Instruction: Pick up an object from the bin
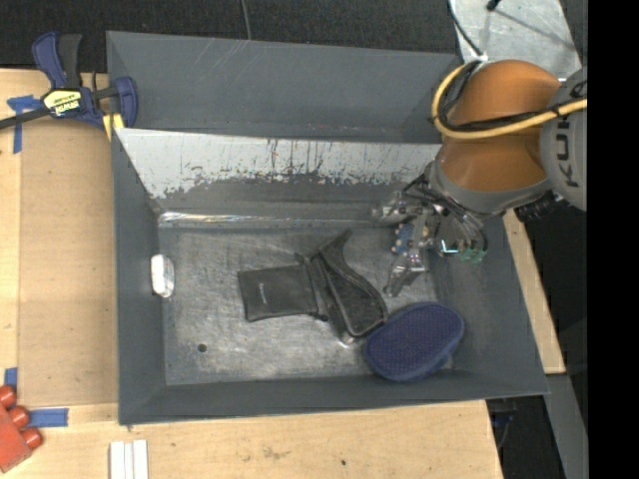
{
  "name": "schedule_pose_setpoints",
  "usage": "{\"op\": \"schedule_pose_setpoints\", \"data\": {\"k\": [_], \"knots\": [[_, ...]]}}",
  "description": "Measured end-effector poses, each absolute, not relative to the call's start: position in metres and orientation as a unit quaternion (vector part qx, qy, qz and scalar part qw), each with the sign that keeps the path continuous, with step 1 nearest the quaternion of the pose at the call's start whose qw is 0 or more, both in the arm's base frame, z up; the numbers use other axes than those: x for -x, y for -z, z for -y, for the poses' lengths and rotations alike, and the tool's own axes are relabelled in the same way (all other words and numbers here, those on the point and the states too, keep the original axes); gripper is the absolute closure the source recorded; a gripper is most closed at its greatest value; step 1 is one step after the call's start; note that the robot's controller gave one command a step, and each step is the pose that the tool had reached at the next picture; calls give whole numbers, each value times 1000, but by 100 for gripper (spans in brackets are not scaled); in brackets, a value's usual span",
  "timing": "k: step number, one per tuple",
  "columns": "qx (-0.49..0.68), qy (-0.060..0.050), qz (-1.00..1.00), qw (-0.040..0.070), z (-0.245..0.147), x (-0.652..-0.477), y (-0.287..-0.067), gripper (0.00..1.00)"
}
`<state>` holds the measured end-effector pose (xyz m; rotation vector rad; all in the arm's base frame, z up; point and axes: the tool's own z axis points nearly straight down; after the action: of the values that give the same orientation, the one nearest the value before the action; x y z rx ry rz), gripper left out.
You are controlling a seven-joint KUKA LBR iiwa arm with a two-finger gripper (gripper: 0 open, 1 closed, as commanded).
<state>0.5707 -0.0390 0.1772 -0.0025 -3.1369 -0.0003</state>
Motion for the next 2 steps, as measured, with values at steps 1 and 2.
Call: {"op": "schedule_pose_setpoints", "data": {"k": [1, 2], "knots": [[-100, 3, 995, -12, 86, -506, -78, 0], [-332, -3, 943, -15, 87, -492, -104, 0]]}}
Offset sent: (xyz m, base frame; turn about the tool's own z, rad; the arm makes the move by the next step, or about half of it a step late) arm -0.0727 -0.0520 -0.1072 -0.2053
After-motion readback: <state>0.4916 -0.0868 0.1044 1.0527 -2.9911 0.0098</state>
